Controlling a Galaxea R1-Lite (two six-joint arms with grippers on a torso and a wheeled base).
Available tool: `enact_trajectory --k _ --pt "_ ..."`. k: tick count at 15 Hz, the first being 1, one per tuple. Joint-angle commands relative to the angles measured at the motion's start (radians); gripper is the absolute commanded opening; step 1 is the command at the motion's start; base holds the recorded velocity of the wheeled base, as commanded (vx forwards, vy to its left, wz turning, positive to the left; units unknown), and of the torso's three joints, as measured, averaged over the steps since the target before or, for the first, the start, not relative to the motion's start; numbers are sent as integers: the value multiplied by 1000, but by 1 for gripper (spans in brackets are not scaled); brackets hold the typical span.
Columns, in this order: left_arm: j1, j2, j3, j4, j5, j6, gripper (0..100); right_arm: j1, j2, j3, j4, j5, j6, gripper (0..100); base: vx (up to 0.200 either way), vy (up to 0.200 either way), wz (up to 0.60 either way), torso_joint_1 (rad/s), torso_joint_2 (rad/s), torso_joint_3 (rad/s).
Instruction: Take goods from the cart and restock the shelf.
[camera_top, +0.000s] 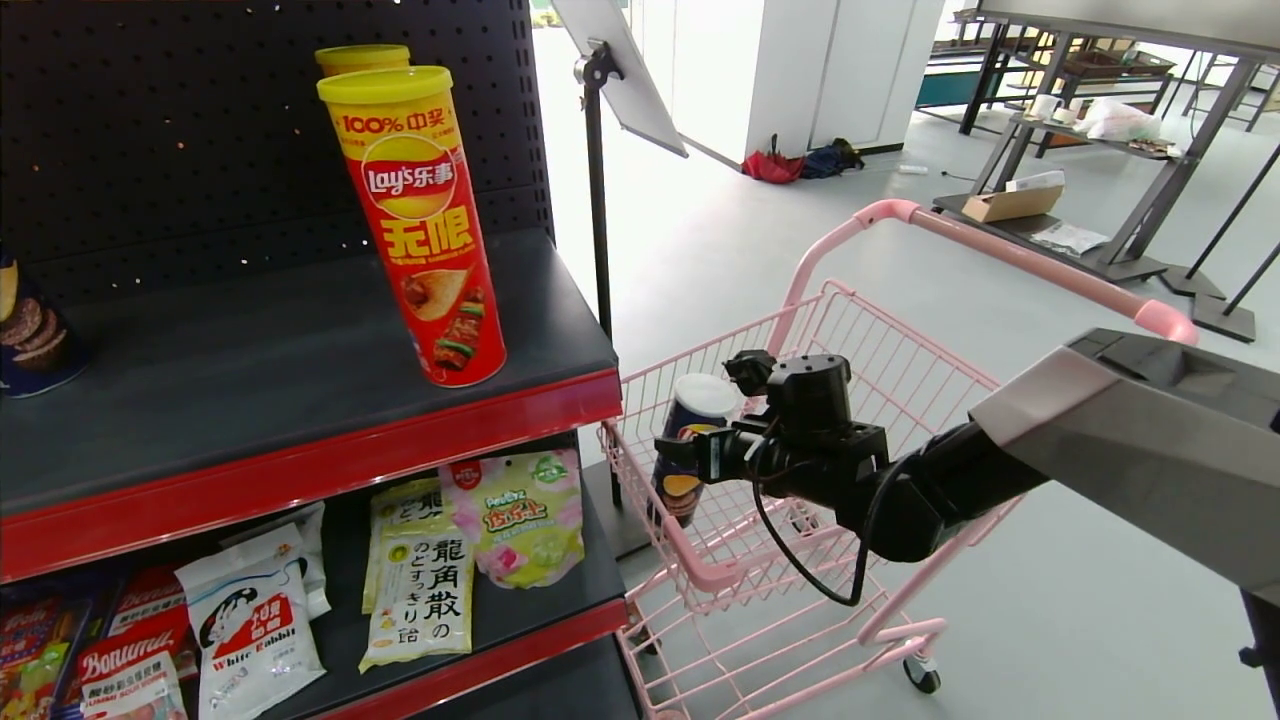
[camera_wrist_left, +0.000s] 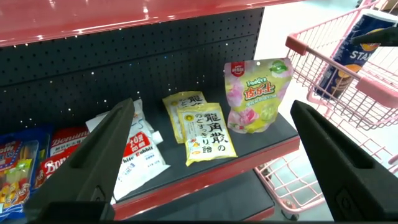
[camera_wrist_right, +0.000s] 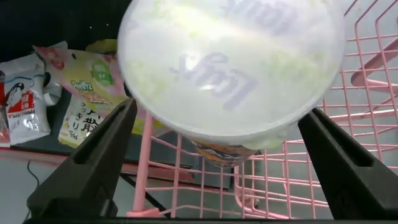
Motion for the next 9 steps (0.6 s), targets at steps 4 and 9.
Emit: enact_trajectory --k 4,9 --pt "0 1 0 0 0 0 100 -5 81 -89 0 -18 8 100 0 0 0 0 0 0" --pt "1 1 0 0 0 0 100 -9 122 -158 0 -52 22 100 0 0 0 0 0 0"
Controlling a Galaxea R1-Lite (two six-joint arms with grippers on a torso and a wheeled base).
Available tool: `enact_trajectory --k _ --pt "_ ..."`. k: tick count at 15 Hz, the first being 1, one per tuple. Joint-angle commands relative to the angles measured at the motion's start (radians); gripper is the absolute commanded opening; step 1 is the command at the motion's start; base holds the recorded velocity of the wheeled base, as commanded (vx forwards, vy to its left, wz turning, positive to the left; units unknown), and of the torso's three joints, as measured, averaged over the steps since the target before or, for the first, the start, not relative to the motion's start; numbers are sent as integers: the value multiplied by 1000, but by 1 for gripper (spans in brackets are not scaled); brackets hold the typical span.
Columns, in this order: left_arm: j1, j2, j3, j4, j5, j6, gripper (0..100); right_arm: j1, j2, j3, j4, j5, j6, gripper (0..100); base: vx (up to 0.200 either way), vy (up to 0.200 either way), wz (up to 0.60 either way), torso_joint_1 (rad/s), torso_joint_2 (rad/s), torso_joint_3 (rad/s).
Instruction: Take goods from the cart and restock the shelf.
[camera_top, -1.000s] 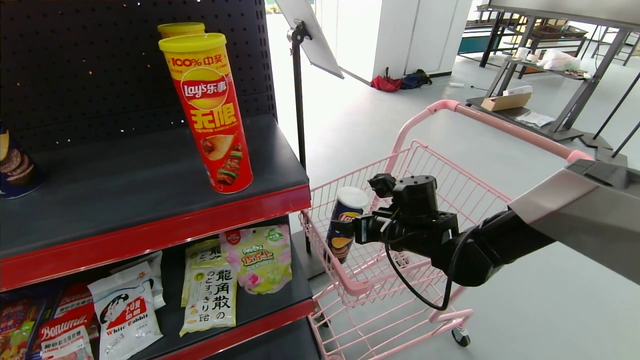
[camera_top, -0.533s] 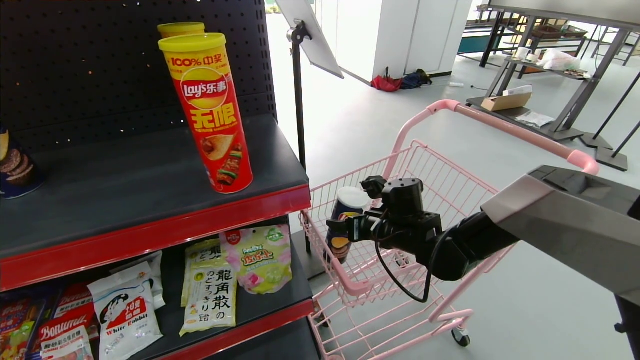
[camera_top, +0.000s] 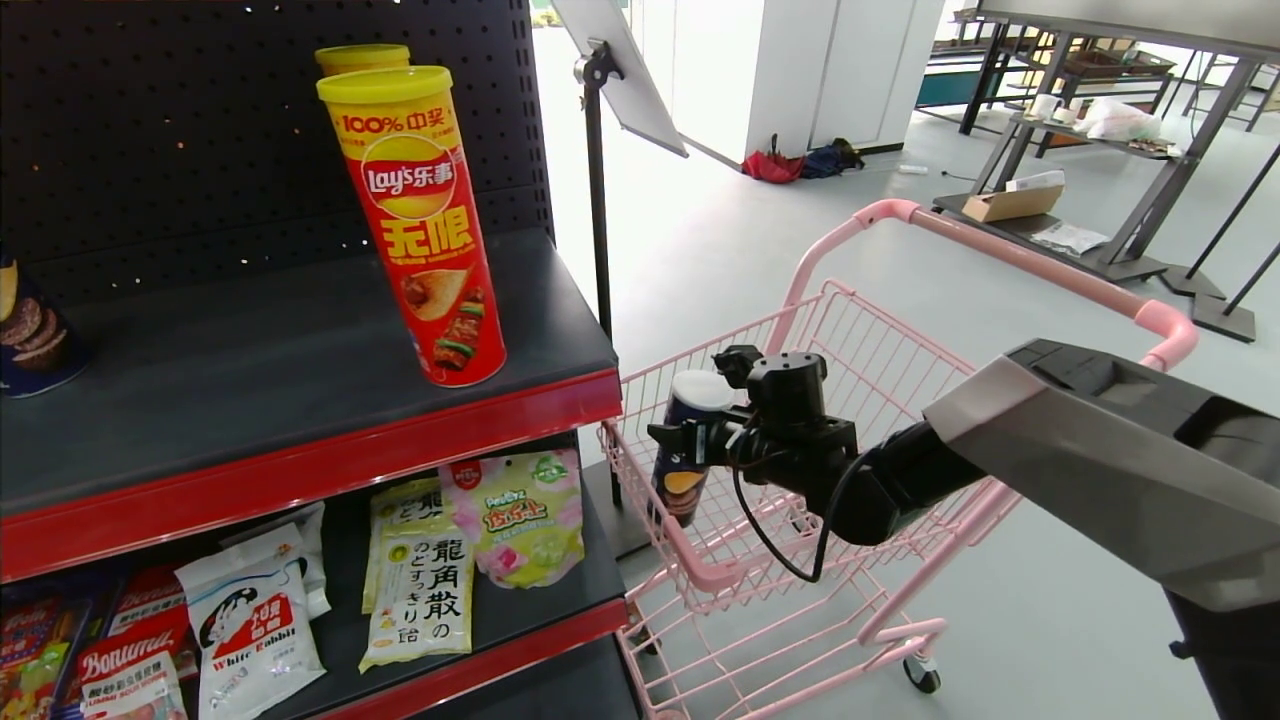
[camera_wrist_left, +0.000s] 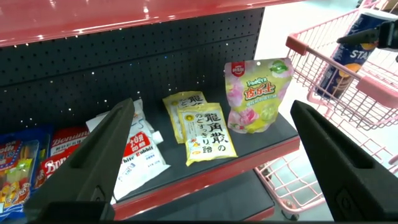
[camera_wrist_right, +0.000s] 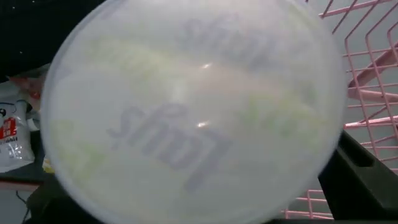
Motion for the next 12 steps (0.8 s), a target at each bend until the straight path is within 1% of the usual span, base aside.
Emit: enact_trajectory --k 1,2,5,8,10,12 --pt "0 1 0 0 0 0 100 0 29 -26 -1 -16 -1 100 0 0 0 0 0 0" --pt "0 1 0 0 0 0 100 0 29 -29 -1 -16 0 0 0 0 0 0 0 0" --pt "0 1 0 0 0 0 100 1 27 -17 -1 -21 2 0 0 0 0 0 0 0" --pt "1 1 0 0 0 1 100 -2 -20 -8 0 -102 0 0 0 0 0 0 0 0" --pt "0 1 0 0 0 1 100 -23 -188 15 36 -110 -31 0 0 0 0 0 0 0" --pt "0 1 0 0 0 0 100 -54 -347 36 80 -113 -98 0 0 0 0 0 0 0"
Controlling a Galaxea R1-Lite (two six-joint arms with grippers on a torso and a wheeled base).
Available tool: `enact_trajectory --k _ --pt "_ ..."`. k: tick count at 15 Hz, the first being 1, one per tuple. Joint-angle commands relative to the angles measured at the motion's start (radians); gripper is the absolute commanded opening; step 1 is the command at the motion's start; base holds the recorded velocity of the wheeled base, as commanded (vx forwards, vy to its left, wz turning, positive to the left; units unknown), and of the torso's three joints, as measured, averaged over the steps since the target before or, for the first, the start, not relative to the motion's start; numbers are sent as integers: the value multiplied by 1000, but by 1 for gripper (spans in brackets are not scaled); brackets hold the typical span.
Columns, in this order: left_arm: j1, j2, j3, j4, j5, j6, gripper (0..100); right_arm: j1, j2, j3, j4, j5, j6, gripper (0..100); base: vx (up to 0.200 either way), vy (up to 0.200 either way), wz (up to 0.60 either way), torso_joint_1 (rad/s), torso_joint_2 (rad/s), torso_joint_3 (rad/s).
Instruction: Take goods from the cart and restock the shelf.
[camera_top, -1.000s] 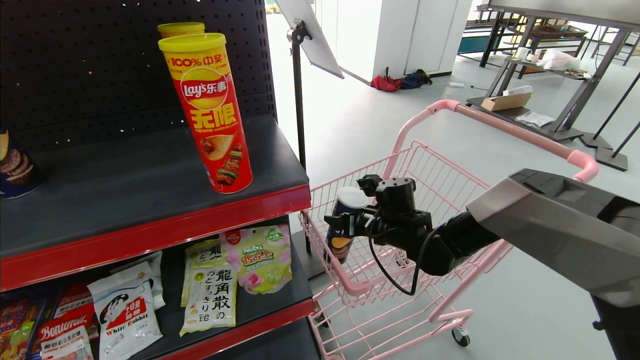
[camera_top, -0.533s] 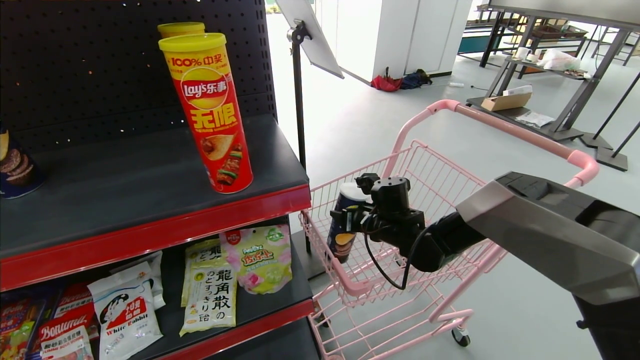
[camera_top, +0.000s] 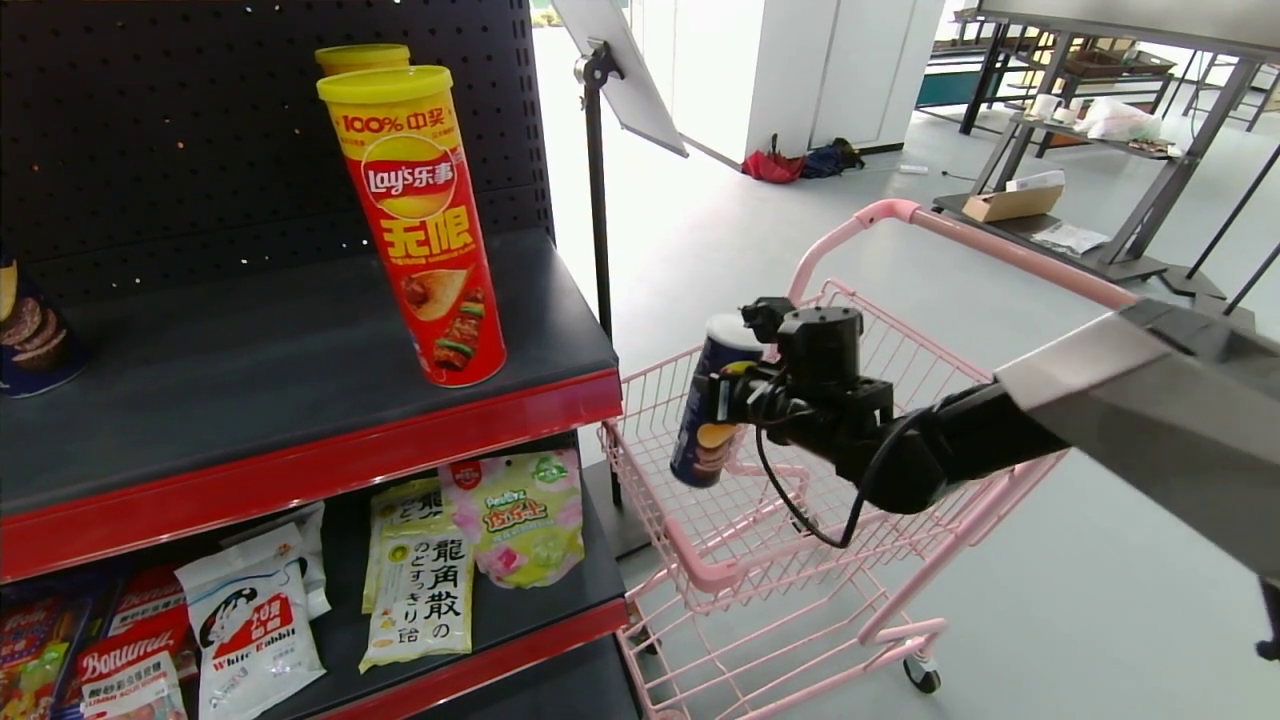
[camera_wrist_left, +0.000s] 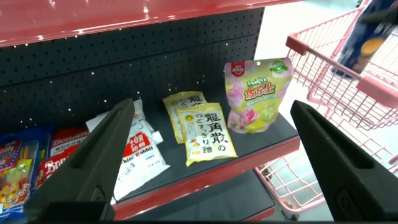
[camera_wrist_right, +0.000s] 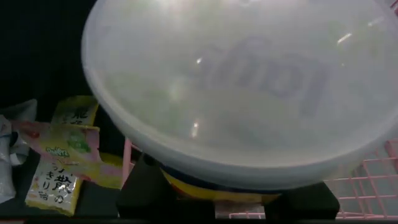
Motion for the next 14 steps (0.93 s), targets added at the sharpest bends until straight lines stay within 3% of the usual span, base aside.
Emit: enact_trajectory --k 1,5,8,9,14 --pt "1 1 0 0 0 -1 100 -51 -290 41 63 -8 -73 0 0 0 0 0 0 0" --pt "0 1 0 0 0 -1 100 -98 -669 227 250 -81 -113 0 0 0 0 0 0 0" --pt "0 1 0 0 -1 -1 100 -166 -1177 410 758 -123 -153 0 0 0 0 0 0 0" --pt "0 1 0 0 -3 -1 100 -177 -1301 460 860 -120 -156 0 0 0 0 0 0 0" --pt "0 1 0 0 -3 -1 100 -282 -1744 706 1008 -144 -246 0 0 0 0 0 0 0"
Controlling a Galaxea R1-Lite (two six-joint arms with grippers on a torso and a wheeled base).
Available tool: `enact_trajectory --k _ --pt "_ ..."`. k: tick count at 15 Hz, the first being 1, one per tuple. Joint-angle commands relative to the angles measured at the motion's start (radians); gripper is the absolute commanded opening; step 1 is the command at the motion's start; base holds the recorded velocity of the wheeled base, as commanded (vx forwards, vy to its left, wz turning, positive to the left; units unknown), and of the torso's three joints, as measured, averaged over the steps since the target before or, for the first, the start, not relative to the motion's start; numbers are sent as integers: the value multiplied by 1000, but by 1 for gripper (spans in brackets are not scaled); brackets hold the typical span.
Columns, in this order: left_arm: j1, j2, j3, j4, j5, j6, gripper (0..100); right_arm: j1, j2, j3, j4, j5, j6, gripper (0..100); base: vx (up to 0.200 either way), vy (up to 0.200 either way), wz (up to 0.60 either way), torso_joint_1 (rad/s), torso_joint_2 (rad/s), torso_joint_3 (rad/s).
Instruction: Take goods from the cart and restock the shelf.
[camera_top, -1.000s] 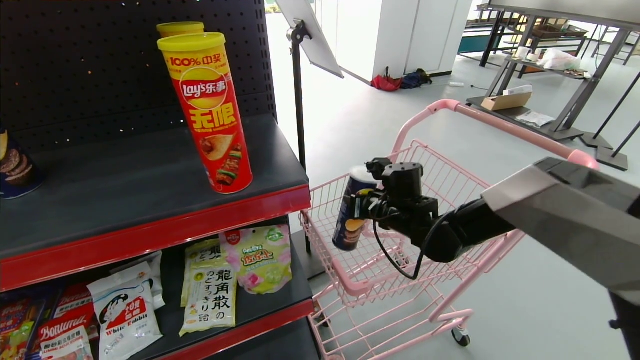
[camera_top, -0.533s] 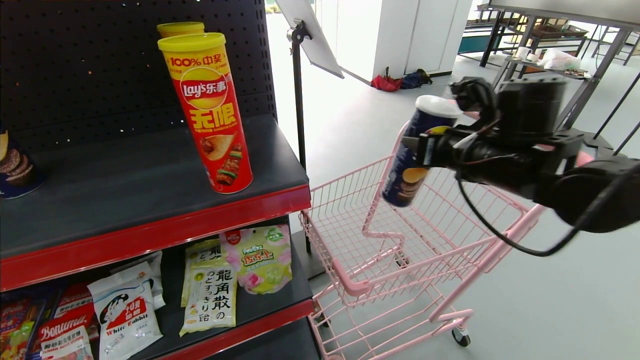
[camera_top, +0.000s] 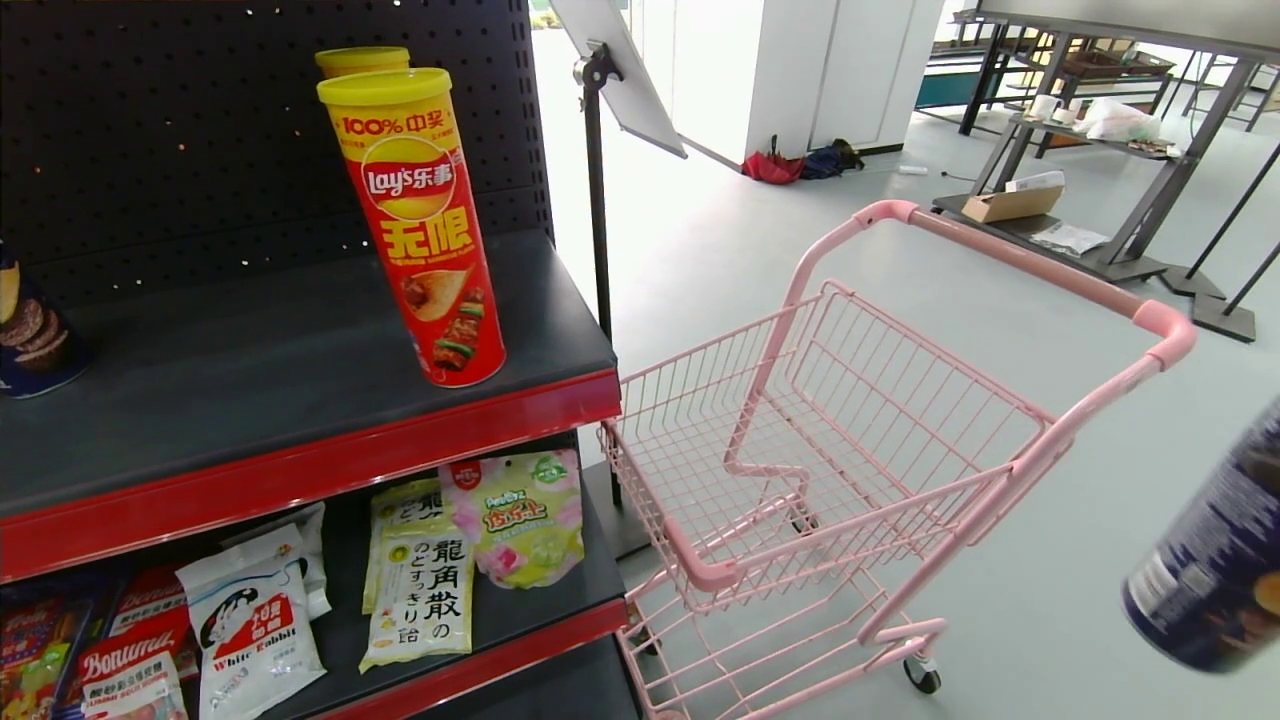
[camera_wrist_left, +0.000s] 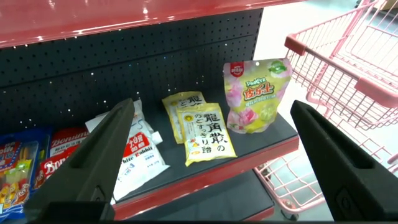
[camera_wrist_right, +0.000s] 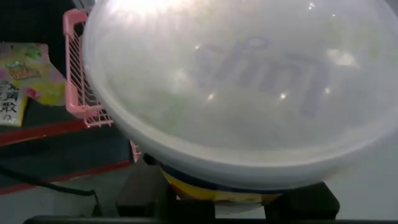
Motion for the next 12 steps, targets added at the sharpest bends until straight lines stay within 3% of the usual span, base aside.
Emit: enact_trajectory --k 1,8,12 --pt "2 1 0 0 0 0 100 -99 -364 184 116 -12 -59 0 0 0 0 0 0 0" --pt "1 1 0 0 0 0 100 -133 -431 200 182 -14 -68 0 0 0 0 7 -16 -10" --pt "1 1 0 0 0 1 100 -125 -423 200 182 -9 -68 0 0 0 0 150 -439 -281"
